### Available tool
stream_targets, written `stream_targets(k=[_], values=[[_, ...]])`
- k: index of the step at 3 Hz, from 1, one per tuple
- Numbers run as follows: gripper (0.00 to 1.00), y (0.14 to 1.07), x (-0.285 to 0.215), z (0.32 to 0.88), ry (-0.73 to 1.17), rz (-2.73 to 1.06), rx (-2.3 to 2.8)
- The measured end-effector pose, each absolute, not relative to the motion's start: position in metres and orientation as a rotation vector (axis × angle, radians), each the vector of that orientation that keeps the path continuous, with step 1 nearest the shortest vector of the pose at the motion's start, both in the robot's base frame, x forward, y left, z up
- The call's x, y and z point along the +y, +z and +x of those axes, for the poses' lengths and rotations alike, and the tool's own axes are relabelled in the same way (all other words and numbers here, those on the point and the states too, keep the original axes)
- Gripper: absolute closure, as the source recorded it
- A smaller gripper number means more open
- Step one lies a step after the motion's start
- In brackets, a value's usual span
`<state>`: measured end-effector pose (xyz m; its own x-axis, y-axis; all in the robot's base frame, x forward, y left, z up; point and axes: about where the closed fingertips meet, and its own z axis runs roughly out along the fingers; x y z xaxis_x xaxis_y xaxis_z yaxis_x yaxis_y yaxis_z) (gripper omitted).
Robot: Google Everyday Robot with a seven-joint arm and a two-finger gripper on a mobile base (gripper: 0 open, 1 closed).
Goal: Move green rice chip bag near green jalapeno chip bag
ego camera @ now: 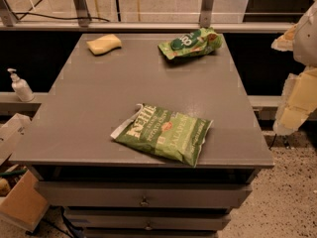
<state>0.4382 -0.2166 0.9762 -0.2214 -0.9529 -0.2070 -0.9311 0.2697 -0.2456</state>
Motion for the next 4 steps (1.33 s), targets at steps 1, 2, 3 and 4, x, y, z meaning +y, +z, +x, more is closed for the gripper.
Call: stream_targets(k=[1, 2, 3, 4], values=[[0.0, 0.977, -0.216, 0.439, -0.094, -1.716, 2.22], [0.0, 0.967, -0.212, 0.46, -0.057, -1.67, 2.193], [0.0, 0.95, -0.213, 0.516, -0.03, -1.579, 2.144], [0.0, 0.938, -0.218, 0.574, -0.024, -1.497, 2.093]])
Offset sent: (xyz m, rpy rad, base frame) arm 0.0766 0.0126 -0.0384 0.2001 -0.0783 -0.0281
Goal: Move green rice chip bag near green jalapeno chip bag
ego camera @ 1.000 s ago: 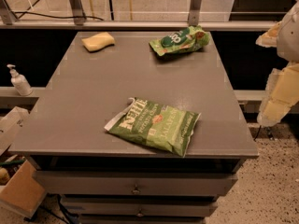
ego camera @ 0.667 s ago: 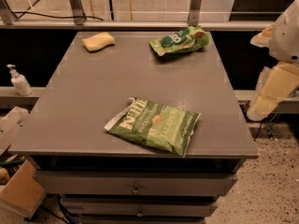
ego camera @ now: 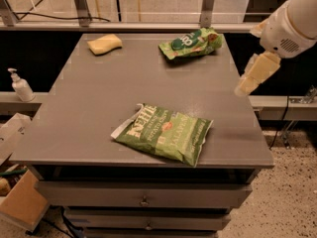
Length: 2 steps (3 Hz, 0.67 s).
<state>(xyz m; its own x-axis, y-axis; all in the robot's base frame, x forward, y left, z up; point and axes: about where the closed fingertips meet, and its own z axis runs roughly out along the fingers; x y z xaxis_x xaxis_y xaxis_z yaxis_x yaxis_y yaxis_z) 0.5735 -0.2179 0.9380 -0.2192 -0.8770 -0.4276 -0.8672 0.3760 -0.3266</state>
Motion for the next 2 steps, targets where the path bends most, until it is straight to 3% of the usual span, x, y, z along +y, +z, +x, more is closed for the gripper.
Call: stream_targets(k=[2], values=[[0.0, 0.917, -0.216, 0.667, 0.001, -1.382, 2.067]])
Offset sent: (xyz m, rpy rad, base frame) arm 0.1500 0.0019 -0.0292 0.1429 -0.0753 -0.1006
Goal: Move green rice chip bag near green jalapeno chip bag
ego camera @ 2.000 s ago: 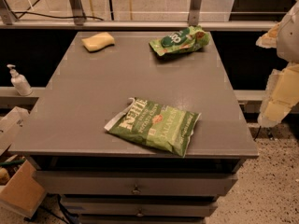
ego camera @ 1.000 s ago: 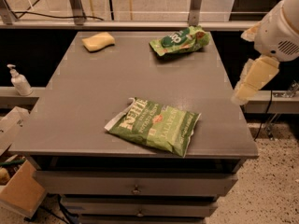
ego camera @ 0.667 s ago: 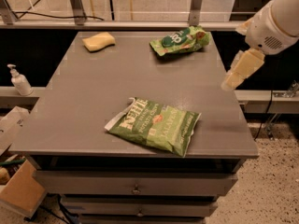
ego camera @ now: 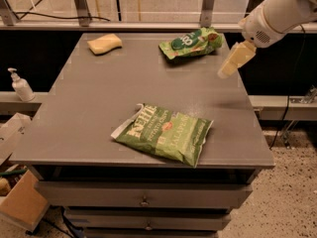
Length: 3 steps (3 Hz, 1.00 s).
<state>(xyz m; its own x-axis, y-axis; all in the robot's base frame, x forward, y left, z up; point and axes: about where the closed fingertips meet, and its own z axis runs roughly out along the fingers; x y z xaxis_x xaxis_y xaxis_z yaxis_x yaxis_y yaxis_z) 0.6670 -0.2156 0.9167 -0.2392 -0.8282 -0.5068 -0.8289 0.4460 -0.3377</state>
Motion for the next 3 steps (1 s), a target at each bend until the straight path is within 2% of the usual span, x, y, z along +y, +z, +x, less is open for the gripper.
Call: stream_targets(k=[1, 2, 3], values=[[0.0, 0.907, -0.212, 0.705, 0.062, -1.293, 2.068], [0.0, 0.895, -0.197, 0.771, 0.109, -1.19, 2.101], [0.0, 0.894, -0.197, 0.771, 0.109, -1.192, 2.101]])
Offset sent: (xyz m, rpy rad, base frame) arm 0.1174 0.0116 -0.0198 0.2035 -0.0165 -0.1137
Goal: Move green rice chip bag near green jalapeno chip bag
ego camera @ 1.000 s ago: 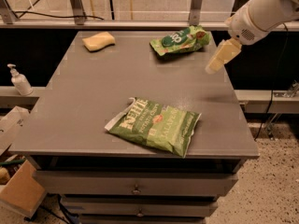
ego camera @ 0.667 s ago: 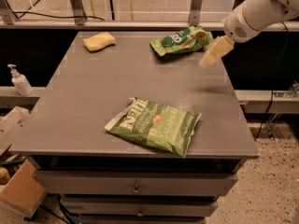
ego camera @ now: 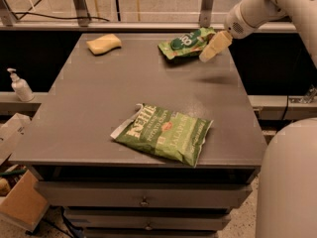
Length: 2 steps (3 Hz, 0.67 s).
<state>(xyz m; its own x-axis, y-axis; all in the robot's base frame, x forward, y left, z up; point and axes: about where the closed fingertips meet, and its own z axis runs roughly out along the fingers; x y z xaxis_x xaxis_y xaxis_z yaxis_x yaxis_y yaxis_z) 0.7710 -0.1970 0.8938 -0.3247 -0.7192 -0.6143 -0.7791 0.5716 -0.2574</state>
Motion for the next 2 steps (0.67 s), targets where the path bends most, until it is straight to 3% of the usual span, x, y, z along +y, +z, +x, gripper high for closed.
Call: stream_targets(k=[2], values=[[0.0, 0.873, -0.198, 0.773, 0.06, -1.083, 2.061]])
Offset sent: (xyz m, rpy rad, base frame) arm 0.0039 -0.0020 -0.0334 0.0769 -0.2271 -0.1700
